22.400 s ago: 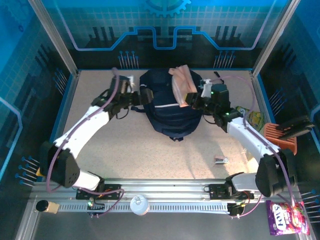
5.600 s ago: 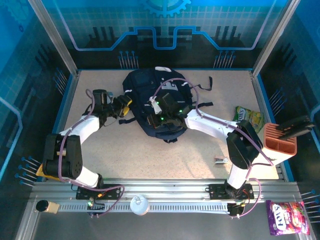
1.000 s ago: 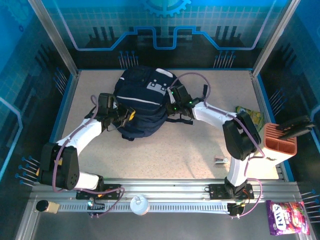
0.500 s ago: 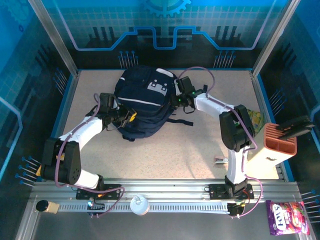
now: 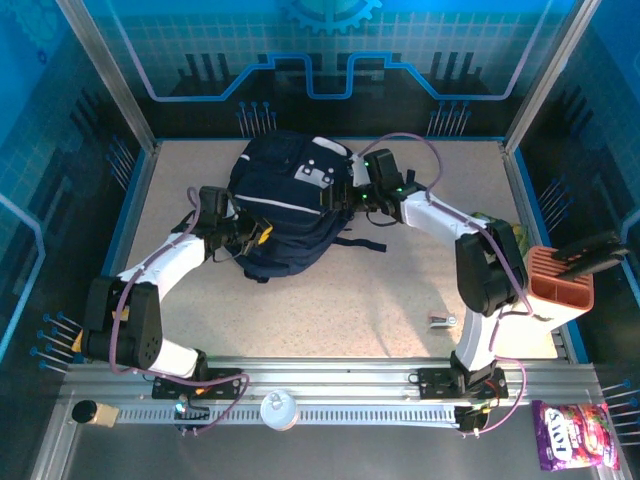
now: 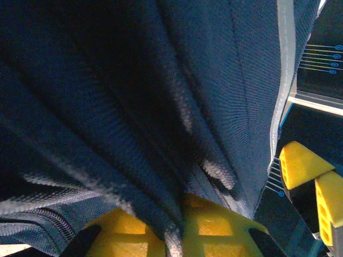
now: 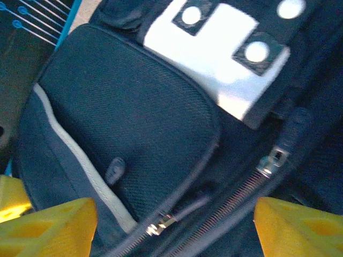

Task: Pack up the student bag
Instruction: Zip the student bag at the center of the table.

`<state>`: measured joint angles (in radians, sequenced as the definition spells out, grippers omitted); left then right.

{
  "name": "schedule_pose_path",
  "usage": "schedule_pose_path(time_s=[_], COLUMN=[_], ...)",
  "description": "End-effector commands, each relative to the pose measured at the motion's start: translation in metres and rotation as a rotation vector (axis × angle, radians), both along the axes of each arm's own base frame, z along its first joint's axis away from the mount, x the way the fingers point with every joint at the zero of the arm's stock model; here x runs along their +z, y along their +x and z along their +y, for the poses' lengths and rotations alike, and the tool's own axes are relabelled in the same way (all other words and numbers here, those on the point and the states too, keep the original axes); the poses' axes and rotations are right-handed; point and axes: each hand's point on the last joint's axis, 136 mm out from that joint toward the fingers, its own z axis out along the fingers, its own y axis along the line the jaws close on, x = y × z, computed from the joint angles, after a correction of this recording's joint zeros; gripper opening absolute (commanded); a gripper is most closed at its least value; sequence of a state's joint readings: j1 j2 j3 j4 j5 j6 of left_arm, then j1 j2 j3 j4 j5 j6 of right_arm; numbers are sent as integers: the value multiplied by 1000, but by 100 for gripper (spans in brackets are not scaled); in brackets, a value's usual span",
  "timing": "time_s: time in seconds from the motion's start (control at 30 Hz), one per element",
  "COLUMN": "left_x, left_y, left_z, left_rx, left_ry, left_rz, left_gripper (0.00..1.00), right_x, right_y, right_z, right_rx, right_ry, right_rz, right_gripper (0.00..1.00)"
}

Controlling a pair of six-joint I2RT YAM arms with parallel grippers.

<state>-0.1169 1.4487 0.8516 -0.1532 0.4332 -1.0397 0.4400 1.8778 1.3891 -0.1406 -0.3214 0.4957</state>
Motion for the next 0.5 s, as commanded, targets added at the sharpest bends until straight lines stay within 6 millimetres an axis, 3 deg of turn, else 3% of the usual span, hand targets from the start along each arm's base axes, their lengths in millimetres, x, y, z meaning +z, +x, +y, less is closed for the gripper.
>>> schedule_pose_path(time_s=[0.0, 0.2, 0.47], left_x=[1, 0, -3], left_y=[-7, -7, -2], left_z=[-4, -8, -12], left_rx=[-38, -51, -58], left_ry=[6, 0, -26], left_rz=[-10, -9, -9], left_gripper=[9, 11, 11], right_x=[-2, -17, -34], right_y=[10, 13, -24], right_z=[23, 44, 52], right_rx=[14, 81, 185], right_ry=[47, 41, 49], right_rz=[20, 84, 186], right_gripper=[79, 81, 82])
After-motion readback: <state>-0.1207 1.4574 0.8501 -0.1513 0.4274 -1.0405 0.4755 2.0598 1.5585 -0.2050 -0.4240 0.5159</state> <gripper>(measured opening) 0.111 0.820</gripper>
